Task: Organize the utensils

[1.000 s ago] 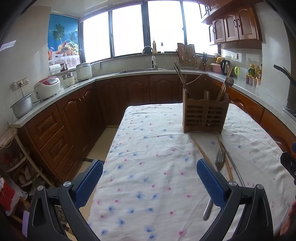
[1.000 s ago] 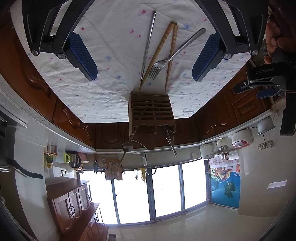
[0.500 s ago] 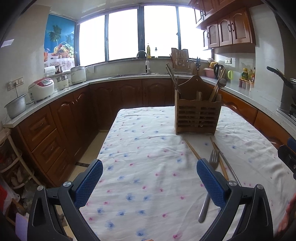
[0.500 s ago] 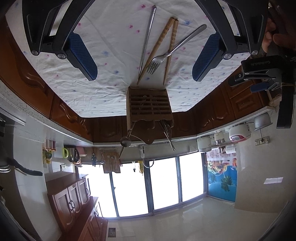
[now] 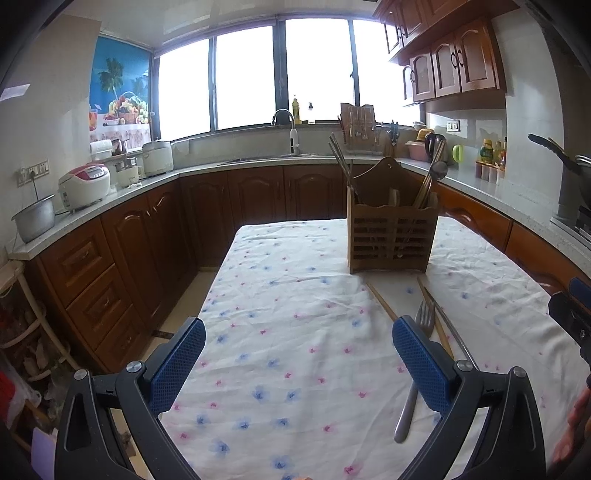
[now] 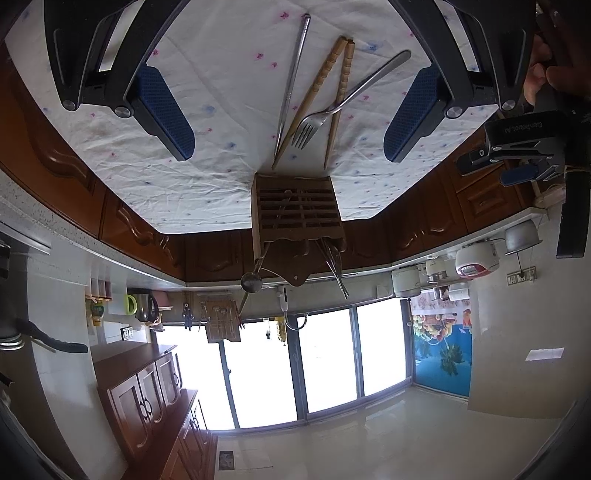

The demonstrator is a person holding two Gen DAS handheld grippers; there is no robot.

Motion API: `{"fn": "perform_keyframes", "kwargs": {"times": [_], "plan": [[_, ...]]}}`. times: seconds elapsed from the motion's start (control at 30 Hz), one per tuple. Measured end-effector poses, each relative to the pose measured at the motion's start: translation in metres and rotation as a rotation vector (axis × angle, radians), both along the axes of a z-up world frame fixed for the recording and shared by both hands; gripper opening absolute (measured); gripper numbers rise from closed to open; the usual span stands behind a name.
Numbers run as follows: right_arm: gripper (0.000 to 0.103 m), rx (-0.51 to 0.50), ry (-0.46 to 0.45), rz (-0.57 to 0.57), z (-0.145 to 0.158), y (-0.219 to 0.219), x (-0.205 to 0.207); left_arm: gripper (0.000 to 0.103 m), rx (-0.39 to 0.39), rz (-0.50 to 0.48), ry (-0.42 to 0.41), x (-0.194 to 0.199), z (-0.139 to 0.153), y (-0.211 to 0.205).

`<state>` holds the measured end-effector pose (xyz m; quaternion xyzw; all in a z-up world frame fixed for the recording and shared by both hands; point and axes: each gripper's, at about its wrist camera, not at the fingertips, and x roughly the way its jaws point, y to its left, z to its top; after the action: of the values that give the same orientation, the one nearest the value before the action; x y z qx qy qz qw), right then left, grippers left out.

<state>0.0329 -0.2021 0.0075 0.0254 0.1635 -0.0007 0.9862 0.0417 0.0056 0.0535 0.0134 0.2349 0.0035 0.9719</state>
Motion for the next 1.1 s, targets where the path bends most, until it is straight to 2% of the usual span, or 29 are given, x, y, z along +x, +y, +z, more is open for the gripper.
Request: {"fn": "perform_keyframes", "kwargs": {"times": [1.1], "plan": [[0.103, -0.006, -0.052, 0.026, 0.018, 0.008, -0.009, 0.102, 0.019, -0.015, -0.030, -0.013, 0.005, -0.015]]}}
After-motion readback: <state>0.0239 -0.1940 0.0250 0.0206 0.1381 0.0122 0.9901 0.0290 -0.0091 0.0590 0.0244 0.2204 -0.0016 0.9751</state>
